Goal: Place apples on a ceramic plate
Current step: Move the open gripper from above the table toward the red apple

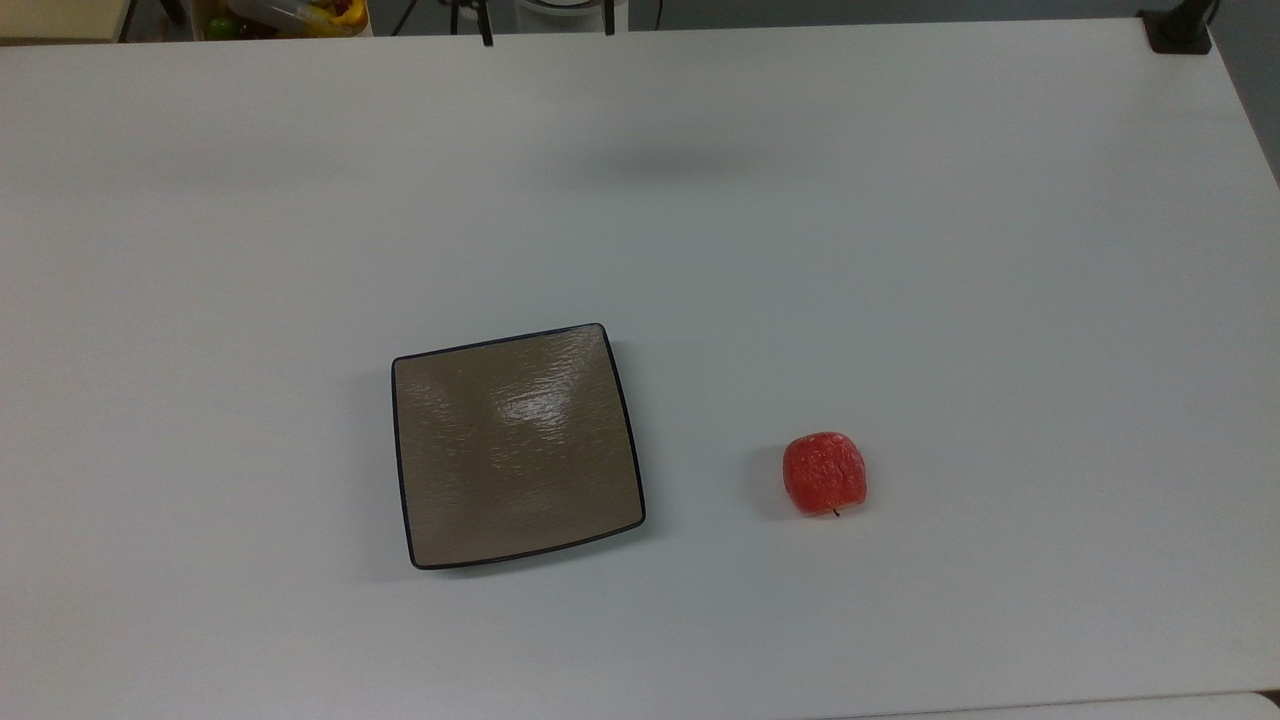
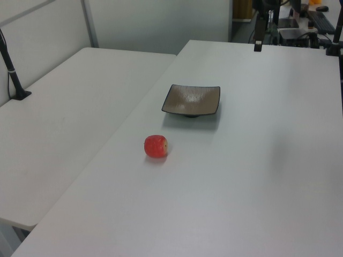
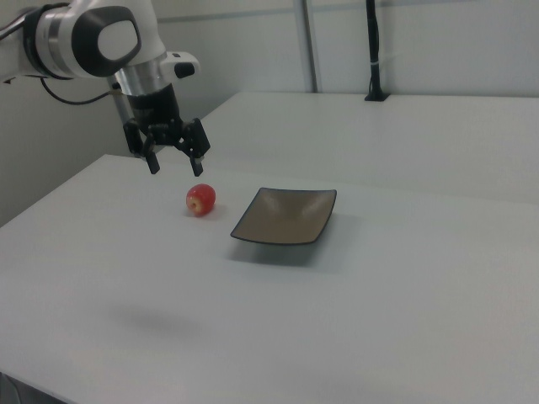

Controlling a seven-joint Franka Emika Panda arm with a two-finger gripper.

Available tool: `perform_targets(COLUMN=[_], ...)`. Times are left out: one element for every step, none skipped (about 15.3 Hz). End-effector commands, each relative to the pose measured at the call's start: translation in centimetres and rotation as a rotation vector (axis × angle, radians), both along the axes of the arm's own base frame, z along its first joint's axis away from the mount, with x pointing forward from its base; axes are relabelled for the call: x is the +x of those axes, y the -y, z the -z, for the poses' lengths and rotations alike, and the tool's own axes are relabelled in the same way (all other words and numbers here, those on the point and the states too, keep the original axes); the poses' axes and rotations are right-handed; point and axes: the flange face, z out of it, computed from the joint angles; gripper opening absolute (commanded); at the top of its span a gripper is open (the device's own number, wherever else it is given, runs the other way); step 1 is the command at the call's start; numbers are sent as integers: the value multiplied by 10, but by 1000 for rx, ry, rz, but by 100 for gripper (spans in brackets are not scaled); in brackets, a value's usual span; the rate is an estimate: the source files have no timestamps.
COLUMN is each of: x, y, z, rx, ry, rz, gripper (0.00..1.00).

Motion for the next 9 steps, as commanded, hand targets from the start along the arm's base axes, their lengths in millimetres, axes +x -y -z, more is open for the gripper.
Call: perform_targets(x=[21,31,41,49,61,73,82,89,98], y=[-23,-29,-38,-55,-64,-70,-81,-95,-105], z=[18,28,41,54,64,70,81,90,92], rx=[13,13,12,13,21,29,34,43,55], ry=[29,46,61,84,120,164,193,224,268], rz=[-245,-259,-271,-296,-300,-298,-291,-272,-243], gripper=[100,100,100,100,100,100,100,100,100])
